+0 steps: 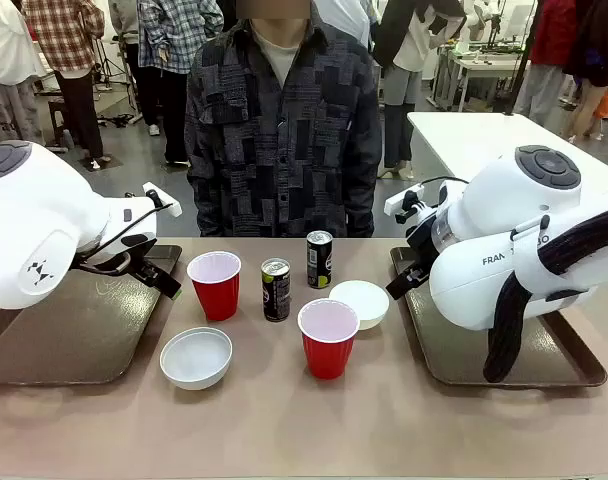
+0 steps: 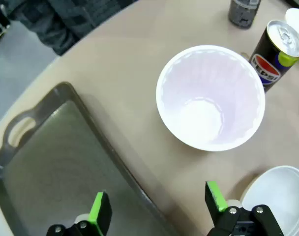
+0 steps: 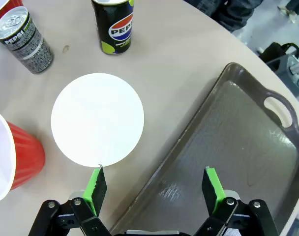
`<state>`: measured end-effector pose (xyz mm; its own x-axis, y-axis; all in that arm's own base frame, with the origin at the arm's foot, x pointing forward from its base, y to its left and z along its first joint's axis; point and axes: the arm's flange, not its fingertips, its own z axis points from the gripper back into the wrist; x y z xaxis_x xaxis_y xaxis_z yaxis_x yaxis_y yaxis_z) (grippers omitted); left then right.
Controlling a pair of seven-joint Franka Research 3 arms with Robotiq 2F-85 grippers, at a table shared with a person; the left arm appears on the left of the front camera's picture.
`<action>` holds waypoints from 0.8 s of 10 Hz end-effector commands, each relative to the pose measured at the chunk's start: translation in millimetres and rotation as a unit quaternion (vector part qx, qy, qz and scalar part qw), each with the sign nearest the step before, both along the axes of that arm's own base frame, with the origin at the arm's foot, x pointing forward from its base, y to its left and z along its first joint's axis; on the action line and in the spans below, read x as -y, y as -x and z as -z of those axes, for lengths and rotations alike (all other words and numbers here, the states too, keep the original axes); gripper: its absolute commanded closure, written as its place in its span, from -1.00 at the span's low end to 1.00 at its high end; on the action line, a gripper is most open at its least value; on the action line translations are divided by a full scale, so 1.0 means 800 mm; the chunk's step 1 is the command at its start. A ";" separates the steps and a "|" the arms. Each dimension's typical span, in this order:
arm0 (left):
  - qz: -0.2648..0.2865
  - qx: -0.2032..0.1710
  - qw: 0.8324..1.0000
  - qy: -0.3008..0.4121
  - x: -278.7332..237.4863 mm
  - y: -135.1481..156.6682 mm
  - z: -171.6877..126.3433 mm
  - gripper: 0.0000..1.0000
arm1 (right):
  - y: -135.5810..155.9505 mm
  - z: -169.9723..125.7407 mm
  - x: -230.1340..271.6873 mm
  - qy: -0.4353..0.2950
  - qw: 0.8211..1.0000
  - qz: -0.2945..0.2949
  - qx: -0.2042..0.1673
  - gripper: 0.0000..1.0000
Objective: Prepare tableware on both trays.
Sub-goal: Pick up a Picnic Bowl from the table and place it on a Handle tray.
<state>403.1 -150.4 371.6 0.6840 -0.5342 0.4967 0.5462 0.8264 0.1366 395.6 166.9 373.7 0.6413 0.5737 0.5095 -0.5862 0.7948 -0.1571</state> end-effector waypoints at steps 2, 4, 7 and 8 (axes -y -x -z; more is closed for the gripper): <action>0.000 0.000 1.000 0.000 0.000 0.000 0.000 -1.00 | 0.000 0.000 0.000 0.000 1.000 0.000 0.000 -1.00; 0.000 0.000 1.000 0.000 0.000 0.000 0.000 -1.00 | 0.000 0.000 0.000 0.000 1.000 0.000 0.000 -1.00; 0.000 0.000 1.000 0.000 0.000 0.000 0.000 -1.00 | 0.000 0.000 0.000 0.000 1.000 0.000 0.000 -1.00; 0.000 0.000 1.000 0.000 0.000 0.000 0.000 -1.00 | 0.000 0.000 0.000 0.000 1.000 0.000 0.000 -1.00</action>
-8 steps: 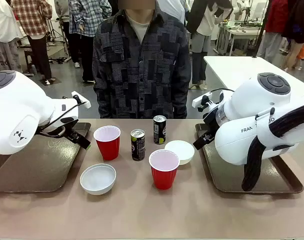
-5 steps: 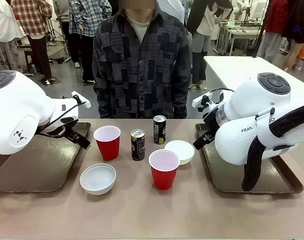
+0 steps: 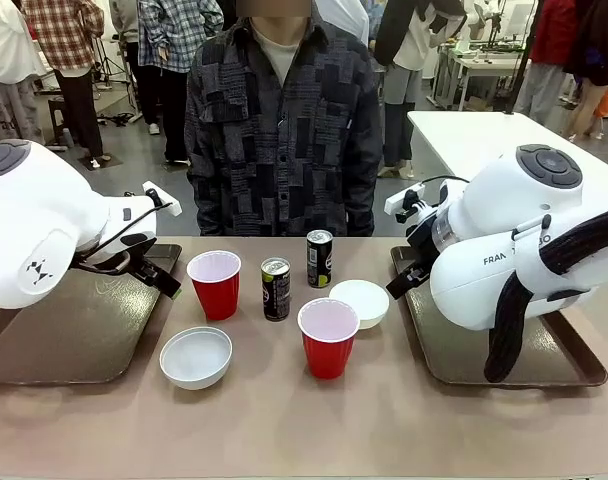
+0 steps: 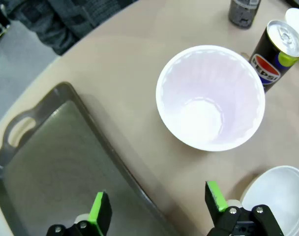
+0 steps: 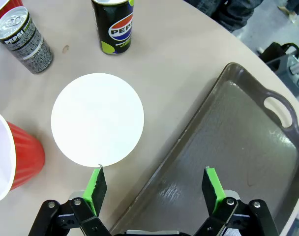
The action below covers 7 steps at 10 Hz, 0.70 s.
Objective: Prepare tableware on both trays.
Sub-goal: Pick up a Picnic Bowl from the table and place it on a Handle tray.
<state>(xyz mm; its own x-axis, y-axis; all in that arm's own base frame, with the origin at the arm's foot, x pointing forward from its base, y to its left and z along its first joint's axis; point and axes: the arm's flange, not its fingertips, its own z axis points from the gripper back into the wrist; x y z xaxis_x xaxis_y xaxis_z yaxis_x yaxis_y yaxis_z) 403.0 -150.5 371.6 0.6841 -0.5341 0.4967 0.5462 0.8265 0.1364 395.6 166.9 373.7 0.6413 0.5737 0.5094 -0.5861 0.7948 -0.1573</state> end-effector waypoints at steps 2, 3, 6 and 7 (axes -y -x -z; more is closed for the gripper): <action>0.000 0.000 1.000 0.000 0.000 0.000 0.000 -1.00 | 0.000 0.000 0.000 0.000 1.000 0.000 0.000 -1.00; 0.000 0.000 1.000 0.000 0.000 0.000 0.000 -1.00 | 0.000 0.000 0.000 0.000 1.000 0.000 0.000 -1.00; 0.000 0.000 1.000 0.000 0.000 0.000 0.000 -1.00 | 0.000 0.000 0.000 0.000 1.000 0.000 0.000 -1.00; 0.000 0.000 1.000 0.000 0.000 0.000 0.000 -1.00 | 0.000 0.000 0.000 0.000 1.000 0.000 0.000 -1.00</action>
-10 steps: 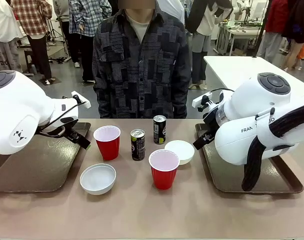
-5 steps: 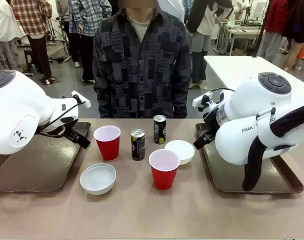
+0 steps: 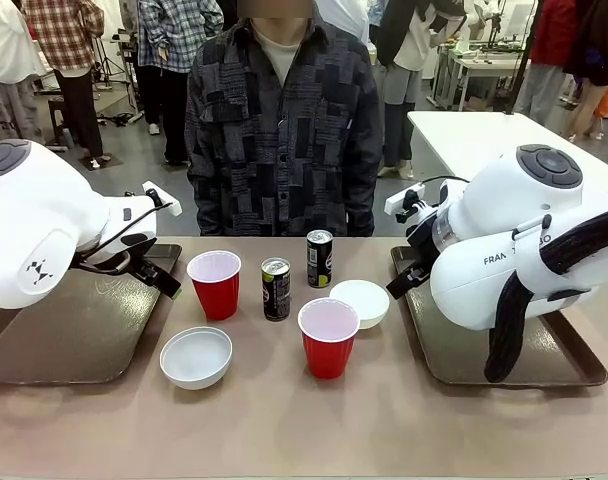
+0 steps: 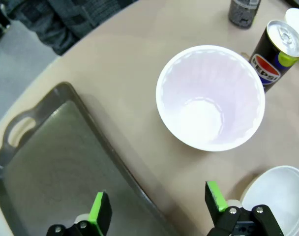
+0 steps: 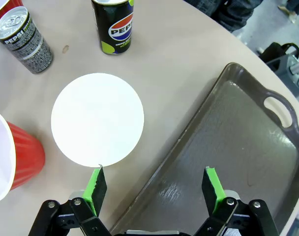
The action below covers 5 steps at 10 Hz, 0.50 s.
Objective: Prepare tableware on both trays.
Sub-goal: Pick up a Picnic Bowl from the table and place it on a Handle tray.
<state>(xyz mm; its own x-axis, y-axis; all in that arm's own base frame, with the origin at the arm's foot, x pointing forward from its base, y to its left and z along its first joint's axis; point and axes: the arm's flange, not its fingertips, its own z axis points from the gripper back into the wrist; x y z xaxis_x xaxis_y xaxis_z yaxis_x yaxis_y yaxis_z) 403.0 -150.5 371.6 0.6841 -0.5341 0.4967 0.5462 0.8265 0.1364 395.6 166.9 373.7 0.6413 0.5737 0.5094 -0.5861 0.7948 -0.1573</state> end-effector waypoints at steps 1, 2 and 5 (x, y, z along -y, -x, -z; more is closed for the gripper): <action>0.000 0.000 1.000 0.000 0.000 0.000 0.000 -1.00 | 0.000 0.000 0.000 0.000 1.000 0.000 0.000 -1.00; 0.000 0.000 1.000 0.000 0.000 0.000 0.000 -1.00 | 0.000 0.000 0.000 0.000 1.000 0.000 0.000 -1.00; 0.000 0.000 1.000 0.000 0.000 0.000 0.000 -1.00 | 0.000 0.000 0.000 0.000 1.000 0.000 0.000 -1.00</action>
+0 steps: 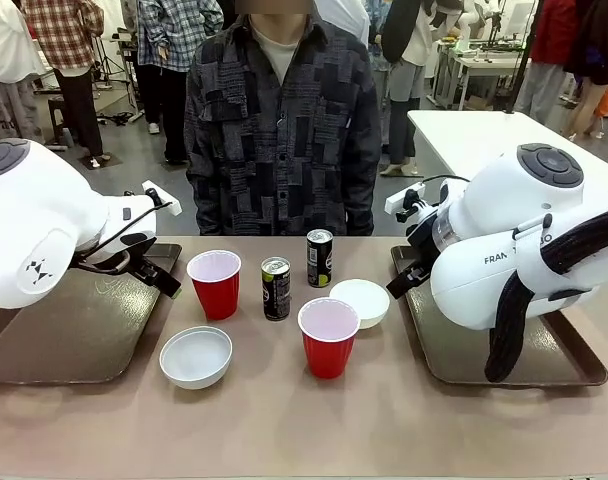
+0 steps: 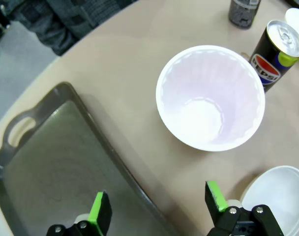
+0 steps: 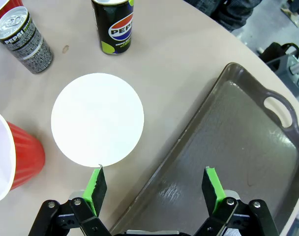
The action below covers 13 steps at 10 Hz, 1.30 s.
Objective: Prepare tableware on both trays.
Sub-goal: Pick up a Picnic Bowl from the table and place it on a Handle tray.
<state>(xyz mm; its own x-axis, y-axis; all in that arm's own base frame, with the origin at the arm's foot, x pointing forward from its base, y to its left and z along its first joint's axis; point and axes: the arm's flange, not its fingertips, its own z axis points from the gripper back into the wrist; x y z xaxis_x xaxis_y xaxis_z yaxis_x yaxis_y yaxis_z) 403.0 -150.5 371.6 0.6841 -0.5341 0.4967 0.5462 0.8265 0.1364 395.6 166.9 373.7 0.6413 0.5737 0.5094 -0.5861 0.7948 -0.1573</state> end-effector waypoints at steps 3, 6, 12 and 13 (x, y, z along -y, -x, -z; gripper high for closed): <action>0.000 0.000 1.000 0.000 0.000 0.000 0.000 -1.00 | 0.000 0.000 0.000 0.000 1.000 0.000 0.000 -1.00; 0.012 -0.015 1.000 0.022 -0.022 0.019 -0.007 -1.00 | 0.026 -0.014 0.009 0.002 0.999 -0.014 -0.030 -1.00; 0.041 -0.096 0.993 -0.058 -0.093 0.243 -0.060 -1.00 | 0.257 -0.079 0.101 0.069 0.987 0.098 -0.104 -1.00; 0.035 -0.107 0.992 -0.061 -0.095 0.274 -0.065 -1.00 | 0.289 -0.070 0.109 0.061 0.984 0.114 -0.122 -1.00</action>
